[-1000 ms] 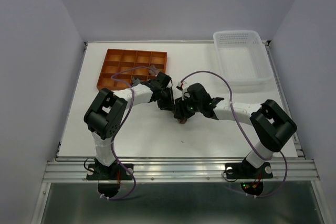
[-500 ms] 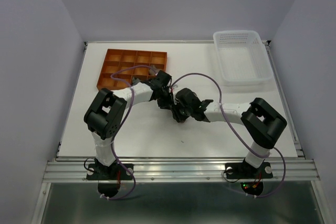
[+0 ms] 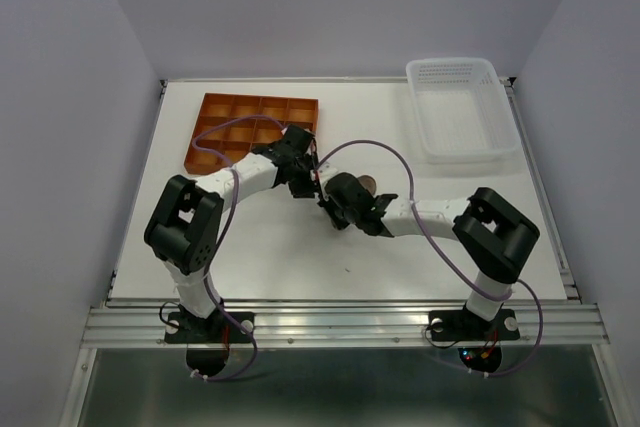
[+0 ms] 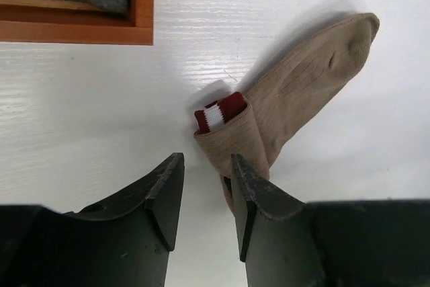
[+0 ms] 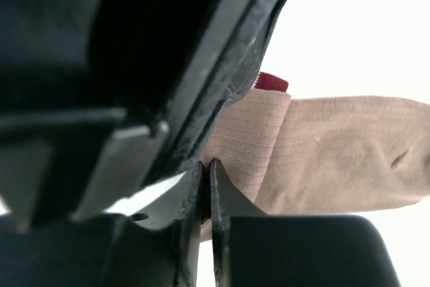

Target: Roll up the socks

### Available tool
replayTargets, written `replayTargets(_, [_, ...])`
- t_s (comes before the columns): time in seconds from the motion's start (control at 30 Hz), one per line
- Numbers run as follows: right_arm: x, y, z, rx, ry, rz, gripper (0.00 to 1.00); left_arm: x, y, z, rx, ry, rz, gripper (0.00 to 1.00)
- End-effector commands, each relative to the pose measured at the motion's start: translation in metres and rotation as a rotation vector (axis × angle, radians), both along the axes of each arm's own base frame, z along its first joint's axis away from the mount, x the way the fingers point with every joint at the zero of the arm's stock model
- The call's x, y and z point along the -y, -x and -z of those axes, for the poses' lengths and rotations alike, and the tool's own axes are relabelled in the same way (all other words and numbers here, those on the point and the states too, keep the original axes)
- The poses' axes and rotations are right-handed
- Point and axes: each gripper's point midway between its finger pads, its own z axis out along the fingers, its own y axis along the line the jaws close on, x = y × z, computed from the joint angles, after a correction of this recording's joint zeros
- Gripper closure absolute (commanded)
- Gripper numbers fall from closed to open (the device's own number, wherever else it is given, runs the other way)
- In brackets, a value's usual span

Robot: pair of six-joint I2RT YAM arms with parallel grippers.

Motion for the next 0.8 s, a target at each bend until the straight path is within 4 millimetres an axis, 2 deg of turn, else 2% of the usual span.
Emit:
replayTargets(0.0, [0.025,0.012,0.03,-0.06,0.134,0.006,0.96,-0.008,-0.008,-0.041,0.101,0.037,-0.023,0.55])
replayTargets(0.07, [0.021,0.013,0.027,-0.065,0.119,-0.007,0.99,-0.013,-0.007,-0.04,0.097,0.035,-0.033,0.55])
replayTargets(0.17, [0.006,0.018,0.012,-0.08,0.023,-0.031,0.99,-0.02,-0.005,-0.041,0.099,0.034,-0.048,0.55])
replayTargets(0.2, [-0.005,0.02,-0.001,-0.079,-0.041,-0.056,0.99,-0.022,-0.004,-0.043,0.106,0.037,-0.051,0.55])
replayTargets(0.33, [-0.03,0.033,-0.026,-0.113,-0.2,-0.123,0.99,-0.029,0.0,-0.042,0.105,0.036,-0.066,0.55])
replayTargets(0.5, [-0.038,0.038,-0.034,-0.185,-0.315,-0.165,0.99,-0.038,0.008,-0.035,0.092,0.023,-0.077,0.55])
replayTargets(0.57, [-0.035,0.03,-0.036,-0.203,-0.353,-0.138,0.99,-0.044,0.011,-0.032,0.085,0.018,-0.089,0.55])
replayTargets(0.77, [-0.037,0.041,-0.039,-0.377,-0.535,-0.19,0.99,-0.047,0.016,-0.027,0.071,0.028,-0.086,0.55])
